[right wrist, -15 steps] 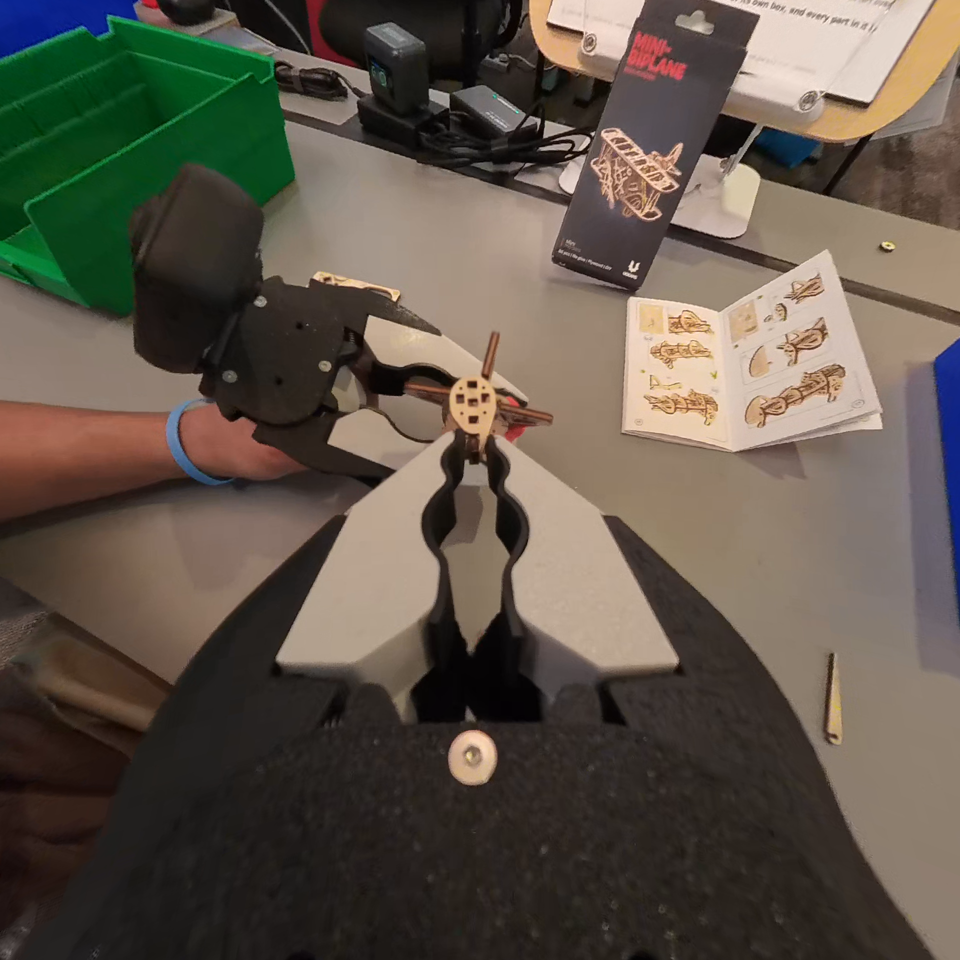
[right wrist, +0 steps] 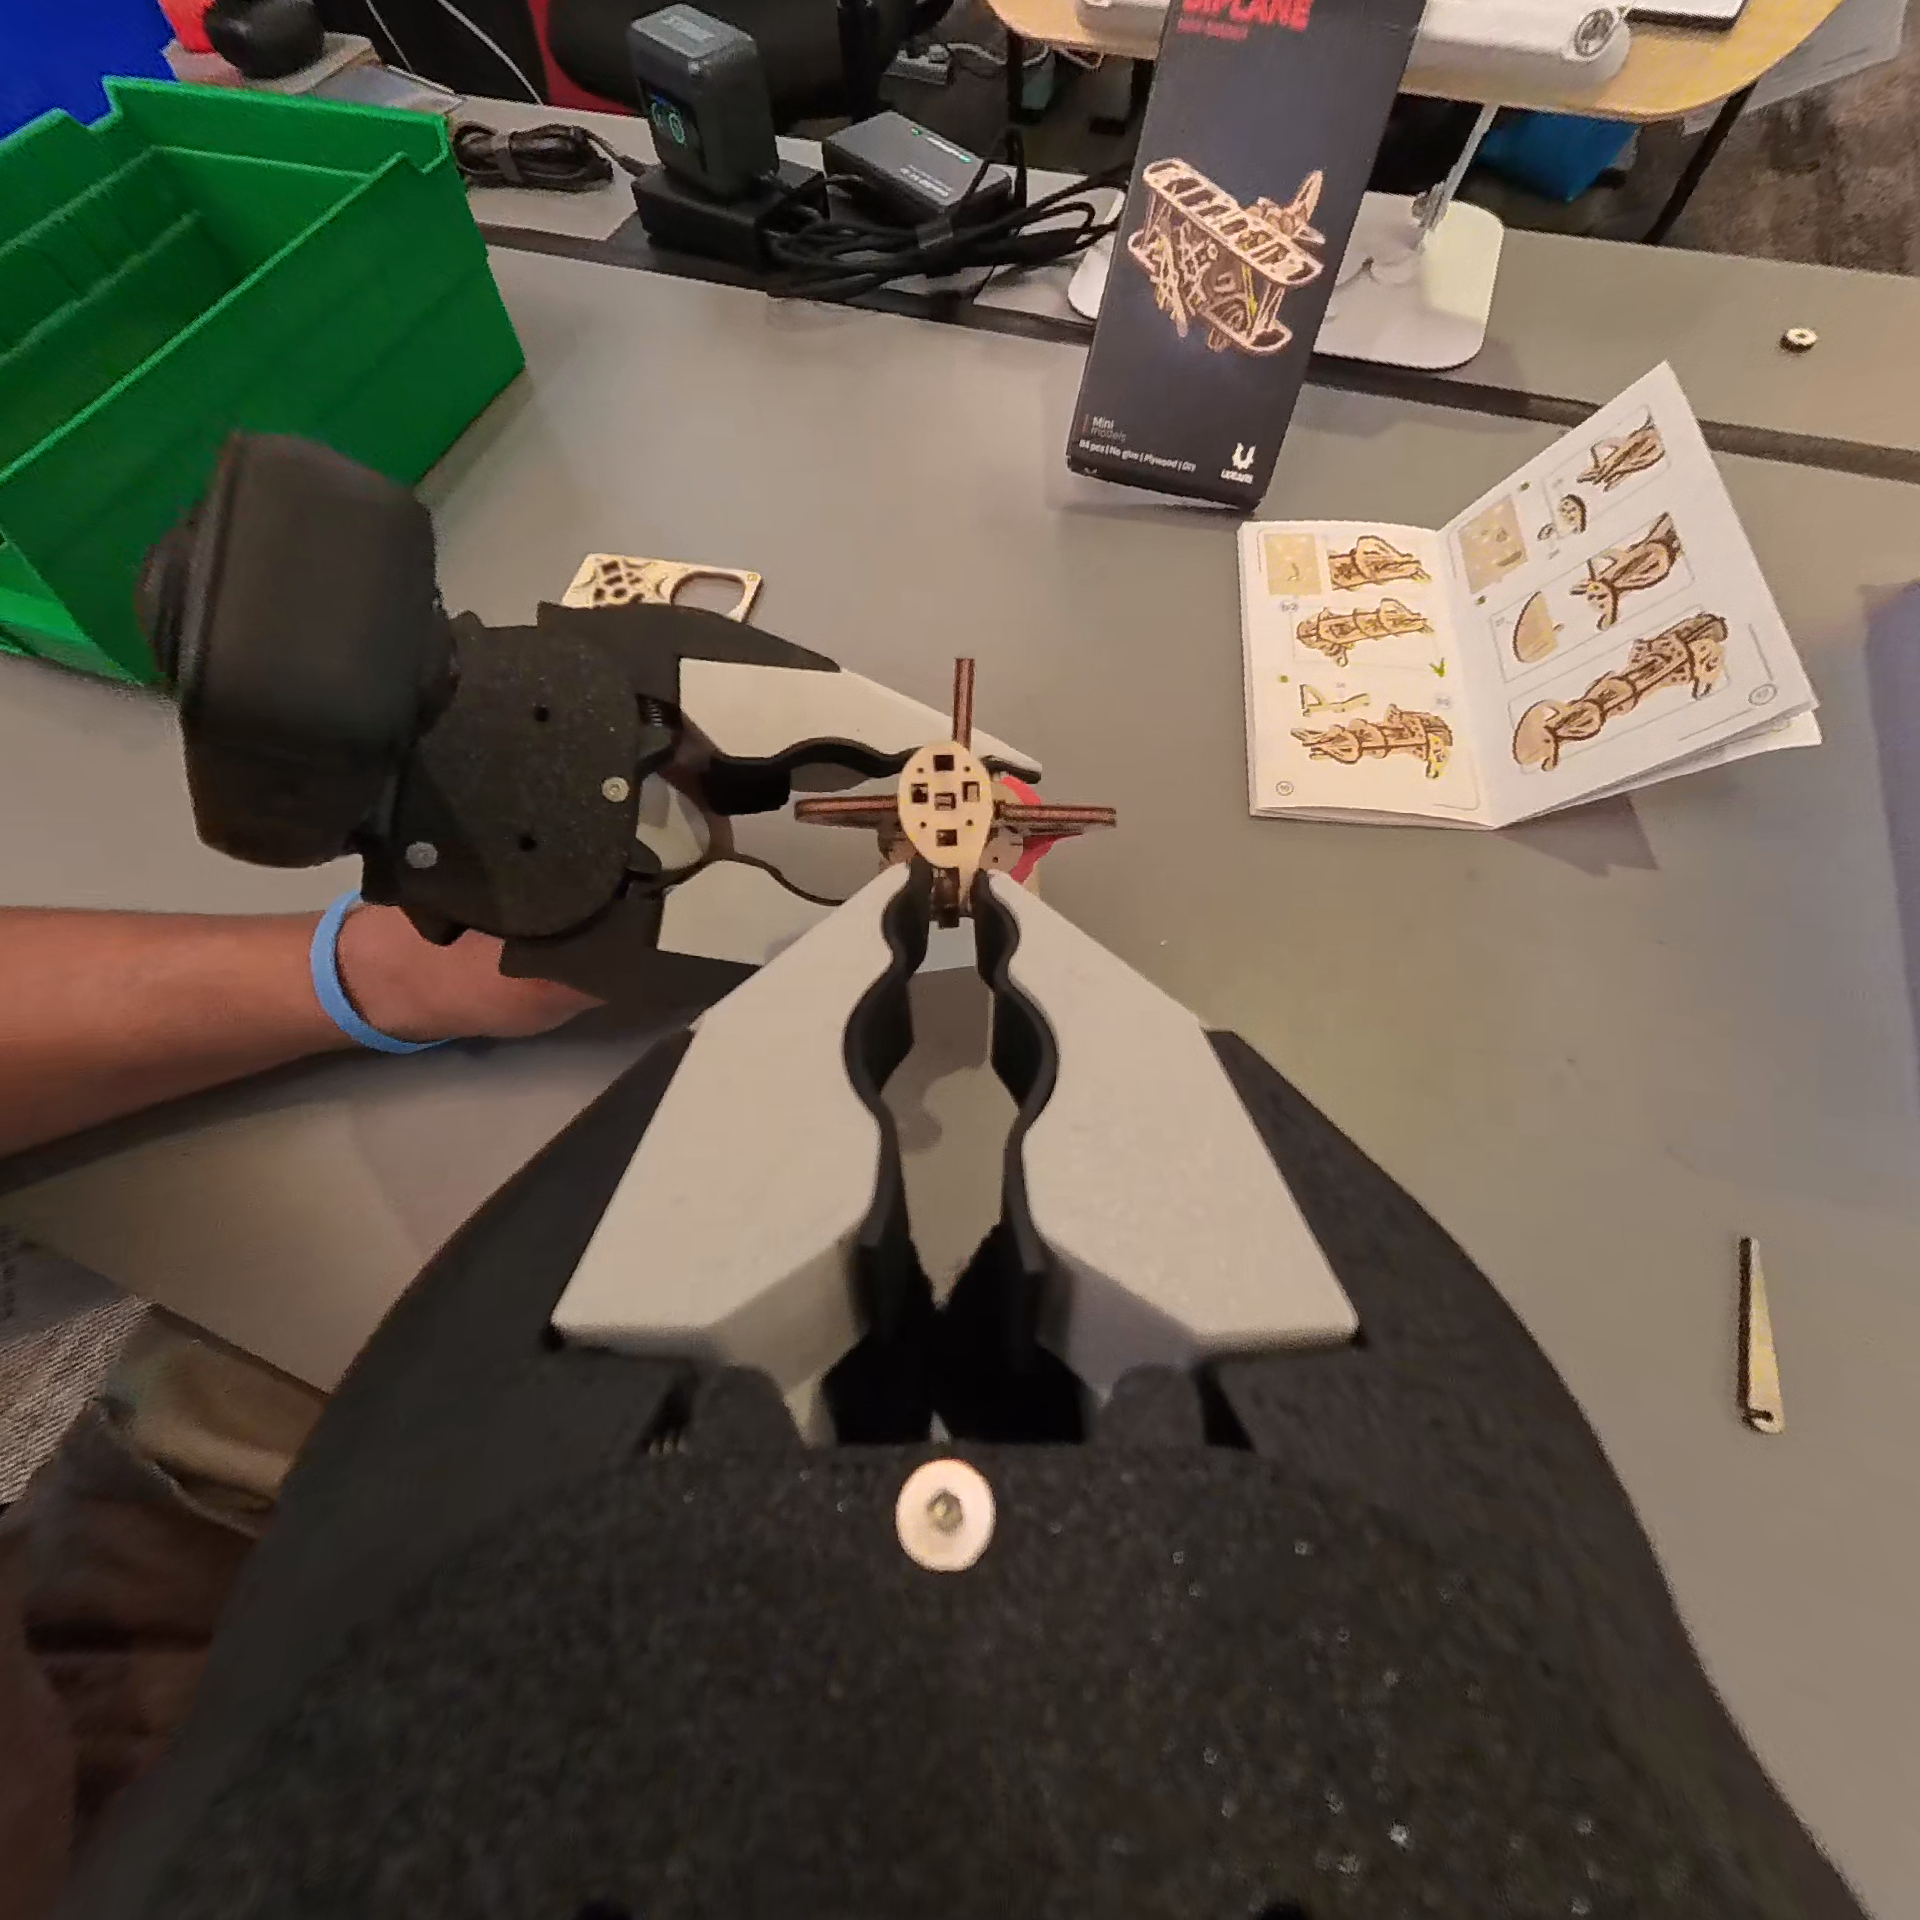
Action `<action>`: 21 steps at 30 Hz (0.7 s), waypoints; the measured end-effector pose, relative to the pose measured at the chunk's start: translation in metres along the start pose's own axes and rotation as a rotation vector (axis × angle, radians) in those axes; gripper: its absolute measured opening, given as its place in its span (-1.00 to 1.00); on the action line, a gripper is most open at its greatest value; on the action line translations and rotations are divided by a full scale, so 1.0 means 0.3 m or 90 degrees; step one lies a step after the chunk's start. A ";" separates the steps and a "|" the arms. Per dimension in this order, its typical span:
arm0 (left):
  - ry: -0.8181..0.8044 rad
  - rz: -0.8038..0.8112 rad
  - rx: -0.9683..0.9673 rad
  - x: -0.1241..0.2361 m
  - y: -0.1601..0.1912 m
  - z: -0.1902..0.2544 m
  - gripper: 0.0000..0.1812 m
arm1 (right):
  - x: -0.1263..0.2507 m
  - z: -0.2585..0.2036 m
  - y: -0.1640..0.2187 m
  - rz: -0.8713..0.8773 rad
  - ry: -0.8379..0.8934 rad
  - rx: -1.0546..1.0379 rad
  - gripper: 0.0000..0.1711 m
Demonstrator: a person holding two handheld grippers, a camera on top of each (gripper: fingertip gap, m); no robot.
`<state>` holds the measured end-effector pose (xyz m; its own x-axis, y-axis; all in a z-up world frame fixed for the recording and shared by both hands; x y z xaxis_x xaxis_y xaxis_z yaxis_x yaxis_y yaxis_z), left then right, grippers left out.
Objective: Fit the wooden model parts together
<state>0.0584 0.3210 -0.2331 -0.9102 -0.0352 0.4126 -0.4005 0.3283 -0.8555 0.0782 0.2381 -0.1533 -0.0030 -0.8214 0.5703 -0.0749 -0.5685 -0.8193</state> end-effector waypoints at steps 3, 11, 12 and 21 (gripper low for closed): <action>0.002 -0.004 0.020 -0.005 -0.004 0.009 -0.52 | 0.001 0.008 0.001 -0.004 0.005 -0.007 -0.92; 0.014 -0.011 0.041 -0.012 -0.004 0.019 -0.52 | 0.001 0.023 0.010 -0.033 0.022 -0.003 -0.92; 0.013 -0.011 0.040 -0.013 -0.004 0.019 -0.52 | -0.001 0.023 0.012 -0.038 0.022 -0.003 -0.92; 0.009 -0.015 0.045 -0.016 -0.003 0.018 -0.52 | -0.007 0.025 0.005 -0.050 0.027 0.009 -0.91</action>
Point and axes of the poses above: each gripper's, where its closed fingertips meet, x back along the fingers, y out of its underside, z = x × y across the jaws, the point moved 5 cm from there along x, back along the fingers, and after that the axes turned 3 degrees about -z, right-handed, at the moved point
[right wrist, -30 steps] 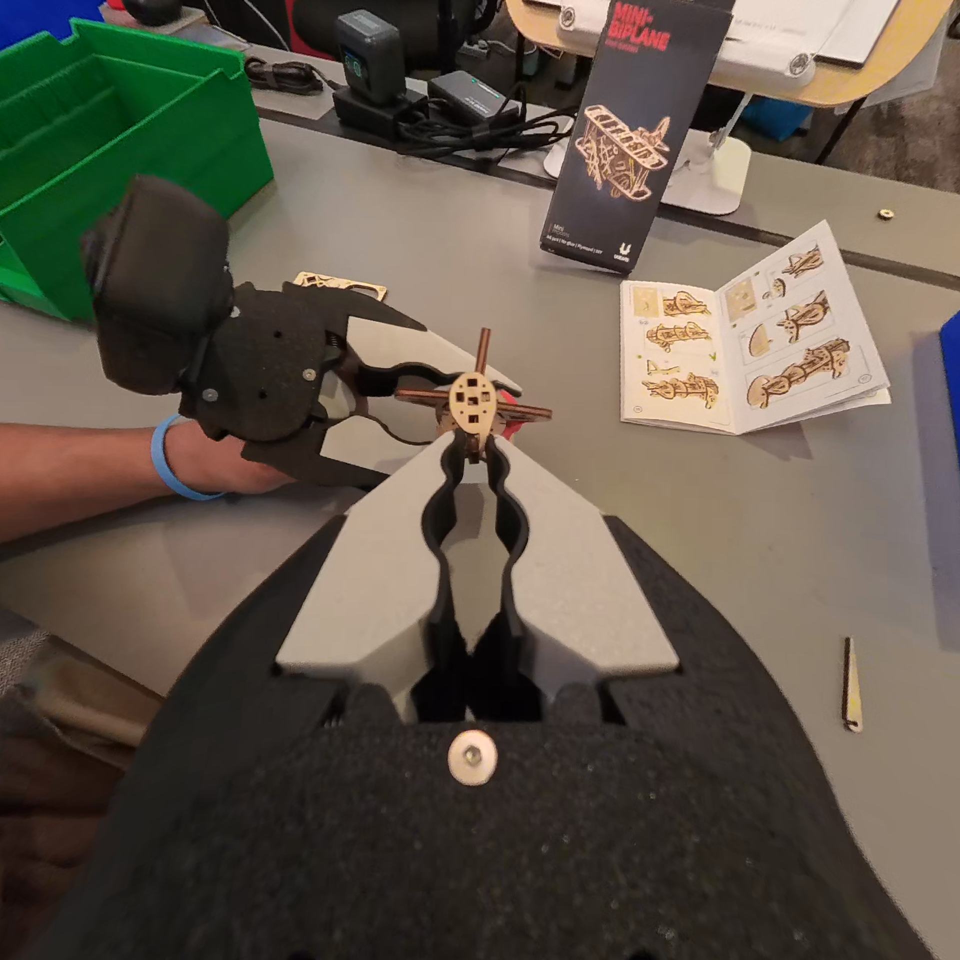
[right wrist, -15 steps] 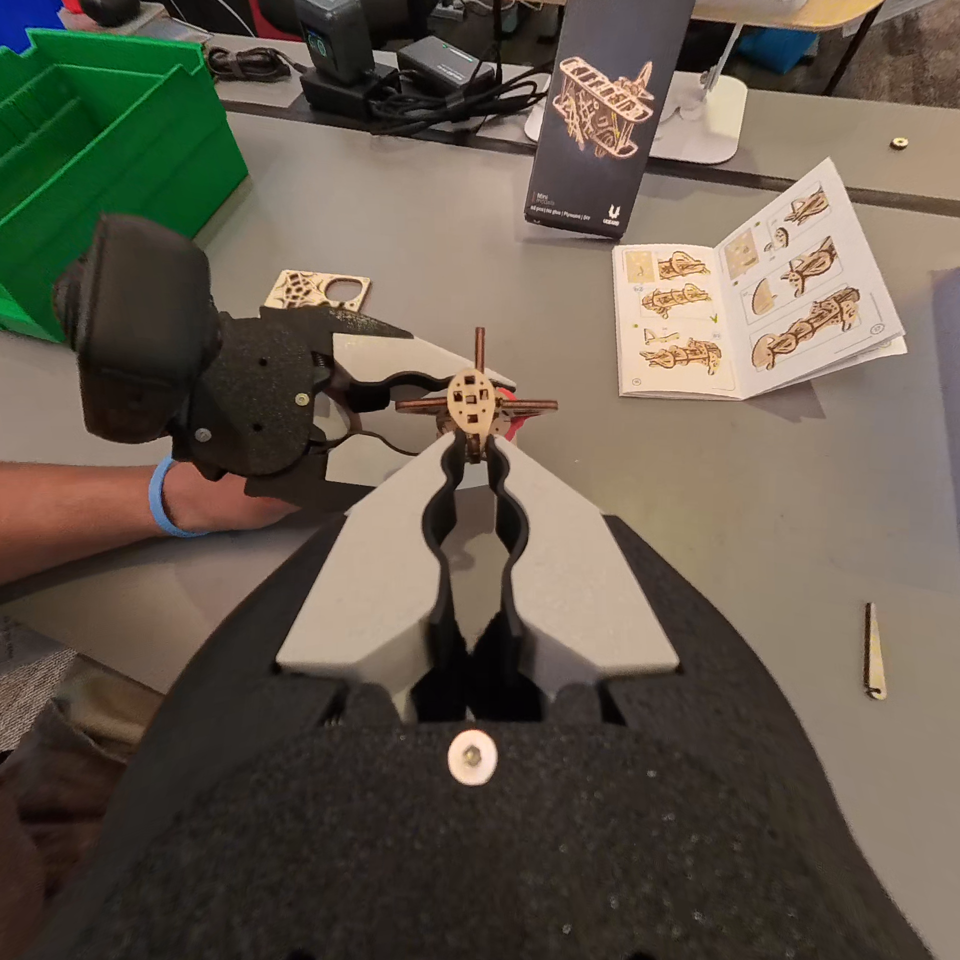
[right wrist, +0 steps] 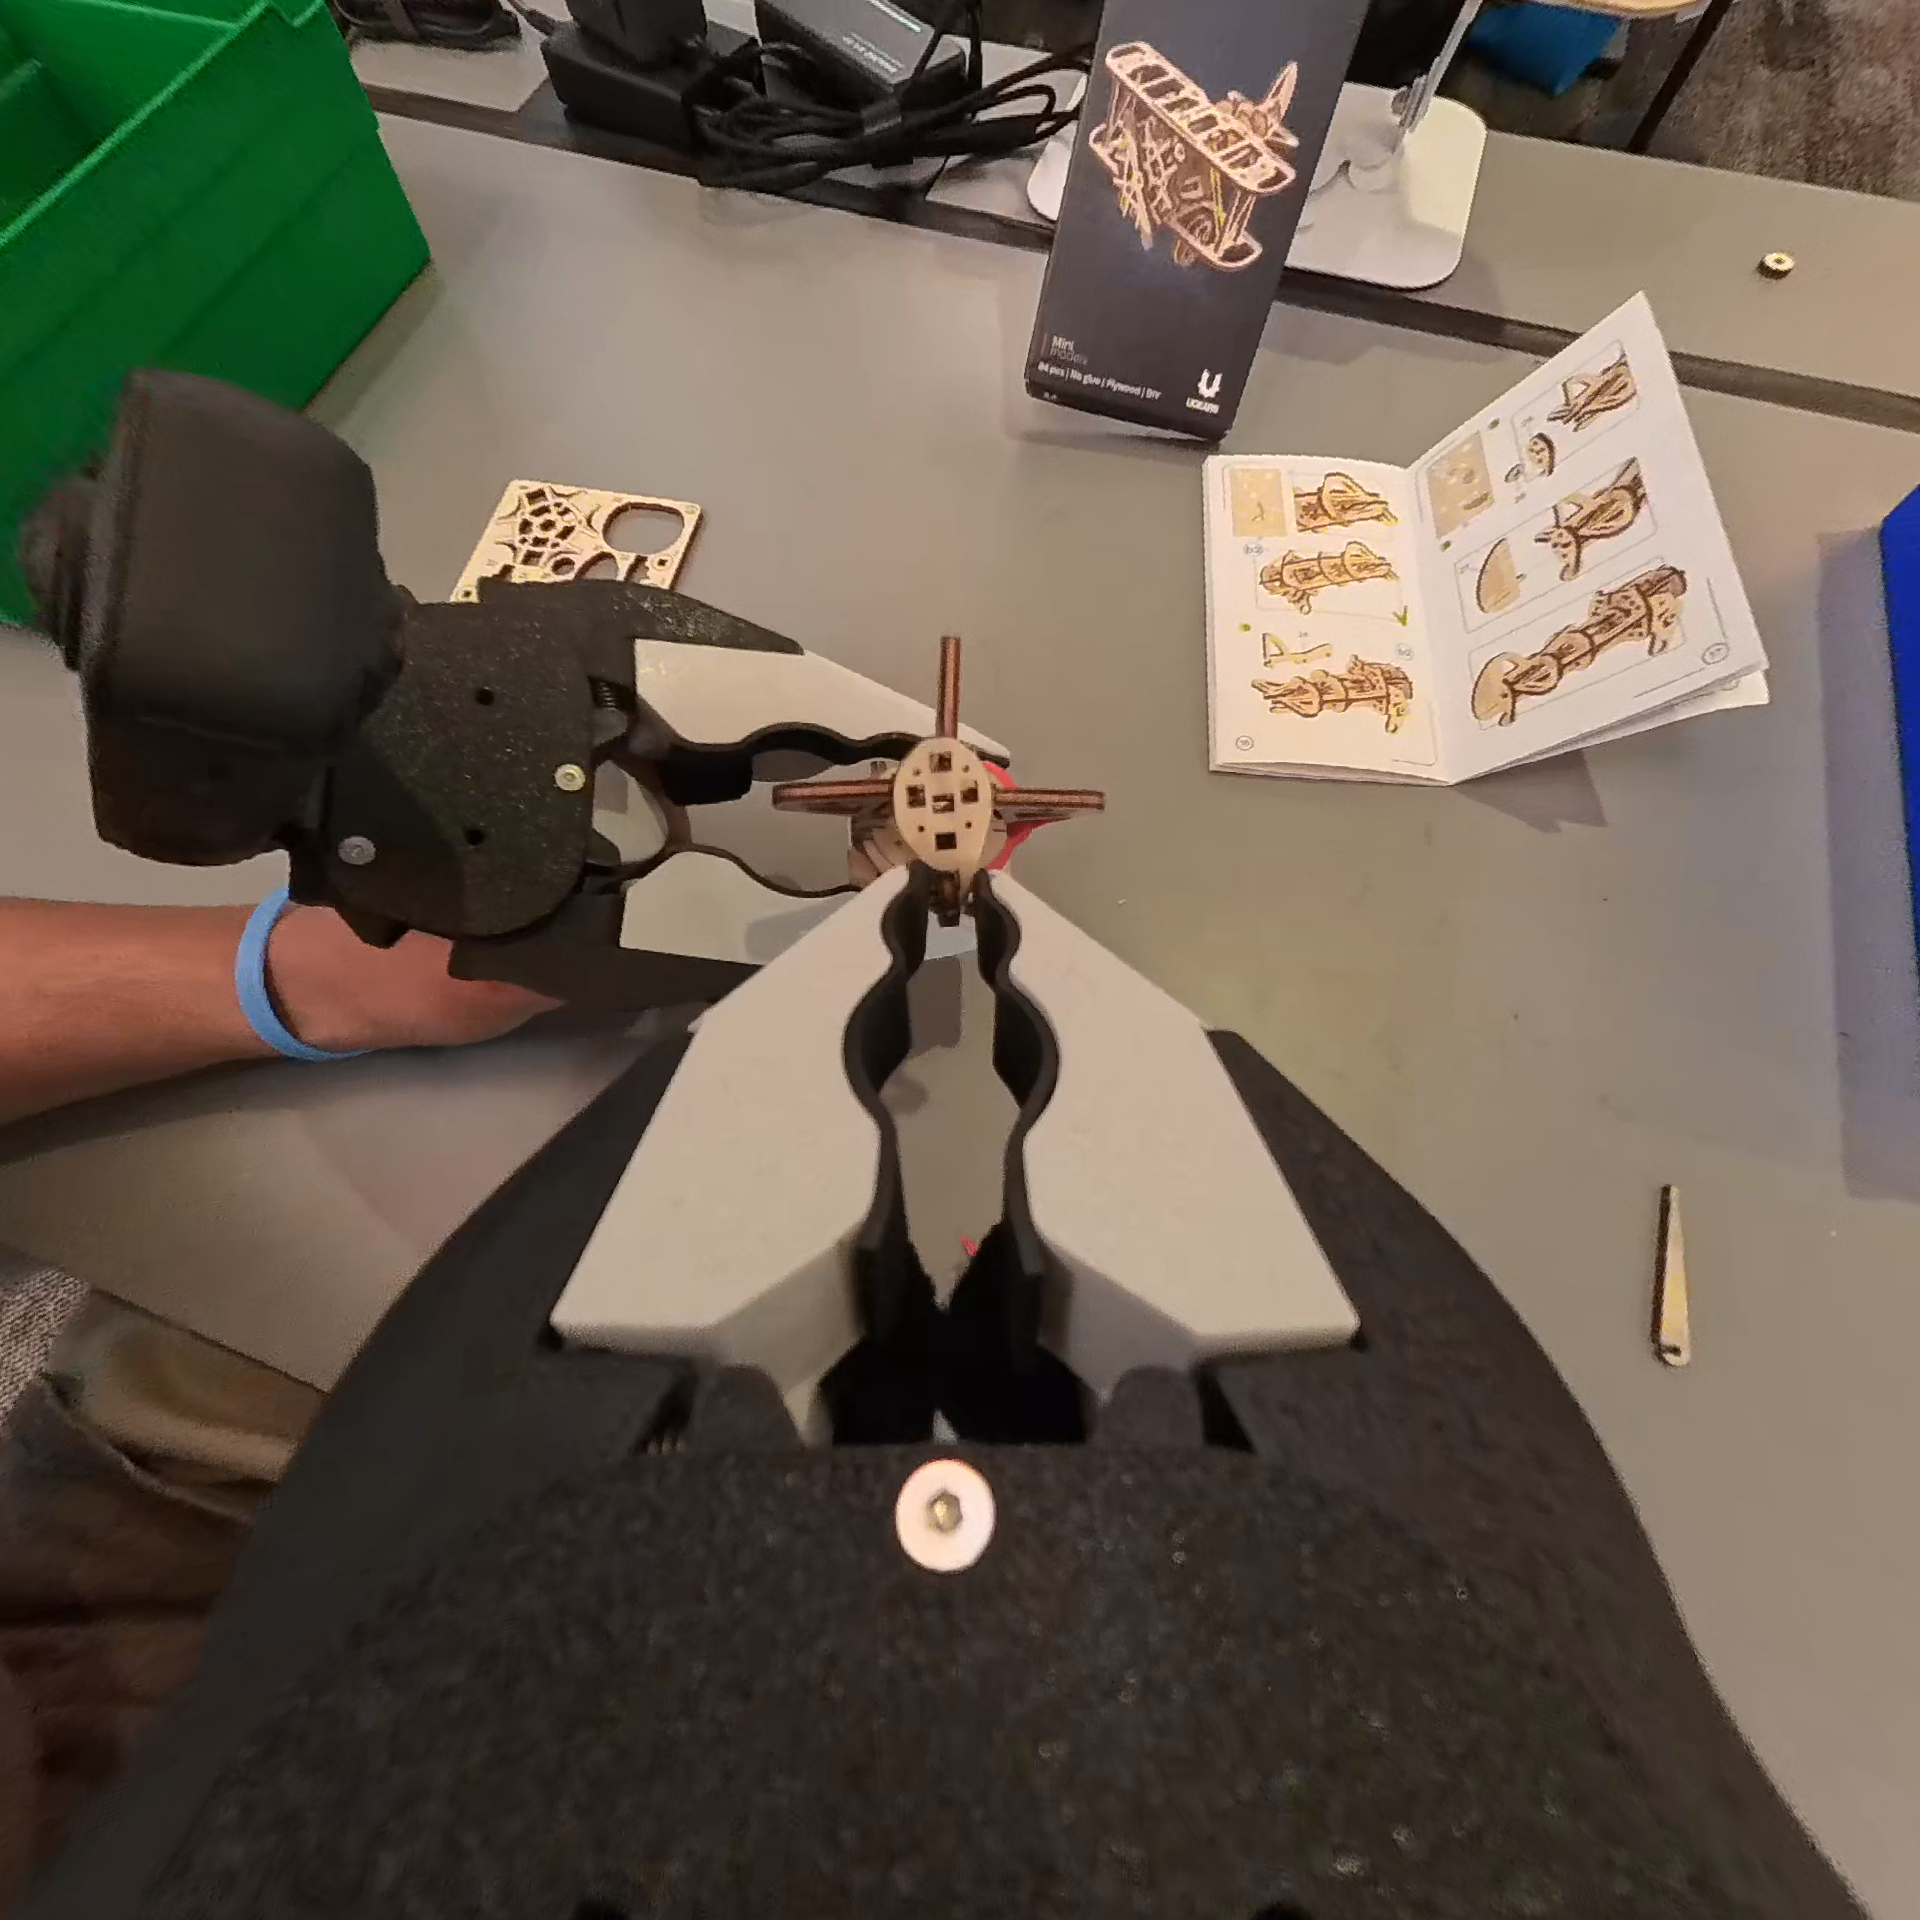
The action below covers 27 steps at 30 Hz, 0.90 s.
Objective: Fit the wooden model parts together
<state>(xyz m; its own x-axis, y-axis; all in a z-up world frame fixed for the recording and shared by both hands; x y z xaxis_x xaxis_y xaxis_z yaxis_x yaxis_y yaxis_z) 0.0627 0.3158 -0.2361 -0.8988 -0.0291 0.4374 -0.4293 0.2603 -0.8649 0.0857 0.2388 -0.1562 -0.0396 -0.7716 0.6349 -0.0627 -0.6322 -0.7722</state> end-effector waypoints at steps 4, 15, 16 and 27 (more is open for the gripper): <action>-0.007 -0.005 -0.010 -0.002 0.002 0.002 -0.52 | -0.005 -0.006 -0.005 -0.008 -0.027 -0.020 -0.83; -0.017 -0.018 -0.032 -0.008 0.006 0.010 -0.52 | 0.000 0.005 -0.011 -0.023 -0.066 -0.051 -0.84; -0.019 -0.017 -0.027 -0.007 0.005 0.006 -0.52 | 0.003 0.009 -0.011 -0.028 -0.063 -0.052 -0.84; -0.088 -0.029 -0.098 0.000 0.006 -0.013 -0.52 | -0.012 0.004 0.001 -0.098 -0.090 -0.065 -0.98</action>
<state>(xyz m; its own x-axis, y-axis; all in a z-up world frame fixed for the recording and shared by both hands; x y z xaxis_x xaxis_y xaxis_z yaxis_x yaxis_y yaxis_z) 0.0623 0.3201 -0.2366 -0.8868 -0.1743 0.4279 -0.4609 0.3994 -0.7925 0.0871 0.2411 -0.1587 0.1181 -0.6728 0.7304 -0.1577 -0.7389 -0.6551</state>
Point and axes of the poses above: each gripper's, where its closed fingertips meet, x back along the fingers, y out of its underside, z = x × y across the jaws, the point moved 5 cm from there along x, back along the fingers, and after that the axes turned 3 degrees about -z, right-handed, at the moved point
